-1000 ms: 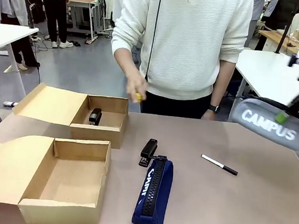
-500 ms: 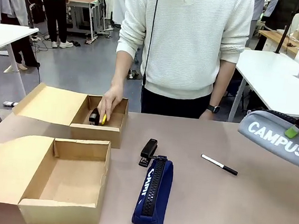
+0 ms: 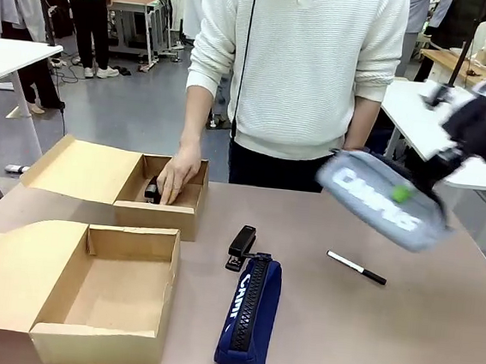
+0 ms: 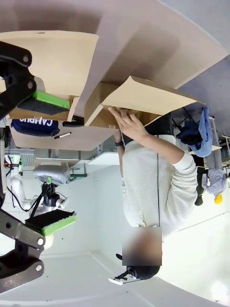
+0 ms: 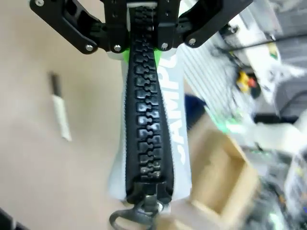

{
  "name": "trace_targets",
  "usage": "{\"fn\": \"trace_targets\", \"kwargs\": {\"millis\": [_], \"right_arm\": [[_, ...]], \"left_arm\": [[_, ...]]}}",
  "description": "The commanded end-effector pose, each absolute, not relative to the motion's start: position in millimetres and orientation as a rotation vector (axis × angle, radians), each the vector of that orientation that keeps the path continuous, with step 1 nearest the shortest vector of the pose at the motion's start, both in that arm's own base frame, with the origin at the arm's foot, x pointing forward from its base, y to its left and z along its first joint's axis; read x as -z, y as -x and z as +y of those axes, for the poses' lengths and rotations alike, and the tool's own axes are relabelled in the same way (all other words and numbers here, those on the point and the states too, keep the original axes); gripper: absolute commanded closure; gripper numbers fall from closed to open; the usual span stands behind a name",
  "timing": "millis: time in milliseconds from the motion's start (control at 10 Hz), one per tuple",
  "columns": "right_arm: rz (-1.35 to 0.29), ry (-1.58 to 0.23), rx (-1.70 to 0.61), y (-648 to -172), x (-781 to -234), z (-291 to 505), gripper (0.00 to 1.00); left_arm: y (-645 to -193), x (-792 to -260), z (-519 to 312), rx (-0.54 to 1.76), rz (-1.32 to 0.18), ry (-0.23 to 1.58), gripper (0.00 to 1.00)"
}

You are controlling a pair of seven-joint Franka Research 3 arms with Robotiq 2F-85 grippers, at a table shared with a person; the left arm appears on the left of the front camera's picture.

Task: Place items inside the box.
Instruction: Pick up a Pencil pouch or Stapler and place it inside the Mailer Box closest to the robot.

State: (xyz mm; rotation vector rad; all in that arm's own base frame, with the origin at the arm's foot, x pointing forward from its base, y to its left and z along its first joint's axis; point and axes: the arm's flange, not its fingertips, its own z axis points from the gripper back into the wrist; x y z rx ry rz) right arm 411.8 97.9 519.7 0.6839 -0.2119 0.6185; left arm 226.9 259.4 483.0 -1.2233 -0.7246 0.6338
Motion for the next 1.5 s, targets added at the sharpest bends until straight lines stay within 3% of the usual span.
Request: {"fn": "trace_targets", "kwargs": {"millis": [0, 200, 300, 400, 500, 600, 800, 1200, 1400], "right_arm": [[-0.215, -0.676, -0.468, -398.0, -521.3, 187.3, 0.89], [-0.081, -0.59, -0.566, -372.9, -493.9, 260.9, 0.89], [-0.078, -0.443, -0.687, -364.4, -490.4, 262.4, 0.89], [-0.126, -0.663, -0.531, -370.8, -510.2, 247.6, 0.89], [-0.126, -0.663, -0.531, -370.8, -510.2, 247.6, 0.89], [-0.075, -0.575, -0.609, -355.5, -490.4, 278.0, 0.89], [-0.049, -0.413, -0.529, -354.5, -489.8, 330.4, 0.89], [-0.095, -0.31, -0.314, -352.7, -492.5, 446.0, 0.89], [-0.078, -0.357, -0.209, -347.5, -488.4, 478.1, 0.89]], "left_arm": [[-226.4, -483.6, 259.6, -0.614, -0.744, 1.229, 0.0], [-226.4, -483.6, 259.6, -0.614, -0.744, 1.229, 0.0], [-226.4, -483.6, 259.6, -0.614, -0.744, 1.229, 0.0], [-226.4, -483.6, 259.6, -0.614, -0.744, 1.229, 0.0], [-226.4, -483.6, 259.6, -0.614, -0.744, 1.229, 0.0], [-226.4, -483.6, 259.6, -0.614, -0.744, 1.229, 0.0], [-226.4, -483.6, 259.6, -0.614, -0.744, 1.229, 0.0], [-226.4, -483.6, 259.6, -0.614, -0.744, 1.229, 0.0], [-226.4, -483.6, 259.6, -0.614, -0.744, 1.229, 0.0]]}}
